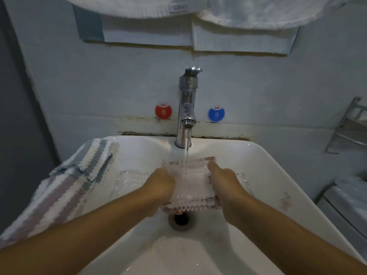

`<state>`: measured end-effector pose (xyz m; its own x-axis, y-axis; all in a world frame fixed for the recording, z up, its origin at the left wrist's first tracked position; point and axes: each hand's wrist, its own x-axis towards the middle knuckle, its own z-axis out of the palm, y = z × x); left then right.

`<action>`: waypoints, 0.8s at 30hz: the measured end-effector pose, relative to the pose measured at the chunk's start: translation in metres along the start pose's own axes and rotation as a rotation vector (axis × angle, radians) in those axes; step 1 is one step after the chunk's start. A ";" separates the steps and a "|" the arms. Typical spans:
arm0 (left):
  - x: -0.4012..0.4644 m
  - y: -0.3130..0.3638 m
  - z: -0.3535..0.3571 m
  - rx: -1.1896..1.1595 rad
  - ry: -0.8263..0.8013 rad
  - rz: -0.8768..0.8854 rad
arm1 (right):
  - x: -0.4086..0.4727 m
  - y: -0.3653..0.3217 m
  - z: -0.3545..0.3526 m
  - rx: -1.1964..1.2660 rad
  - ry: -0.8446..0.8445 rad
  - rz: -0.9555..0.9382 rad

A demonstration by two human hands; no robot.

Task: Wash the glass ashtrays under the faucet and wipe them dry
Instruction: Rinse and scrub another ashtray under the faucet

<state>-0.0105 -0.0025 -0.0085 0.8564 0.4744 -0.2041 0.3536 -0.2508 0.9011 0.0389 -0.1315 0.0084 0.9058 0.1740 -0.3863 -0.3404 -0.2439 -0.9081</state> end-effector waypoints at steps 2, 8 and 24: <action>0.001 0.002 0.000 -0.015 -0.015 0.032 | 0.000 -0.001 -0.002 -0.015 -0.002 0.011; 0.006 0.004 -0.010 0.076 0.058 0.037 | -0.003 -0.006 -0.005 -0.017 -0.045 0.030; 0.014 -0.002 -0.009 0.158 0.041 0.065 | -0.001 -0.006 -0.006 -0.070 -0.045 0.013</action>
<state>-0.0025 0.0120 -0.0101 0.8644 0.4860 -0.1291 0.3558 -0.4097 0.8400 0.0411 -0.1355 0.0155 0.8887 0.2130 -0.4060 -0.3317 -0.3125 -0.8901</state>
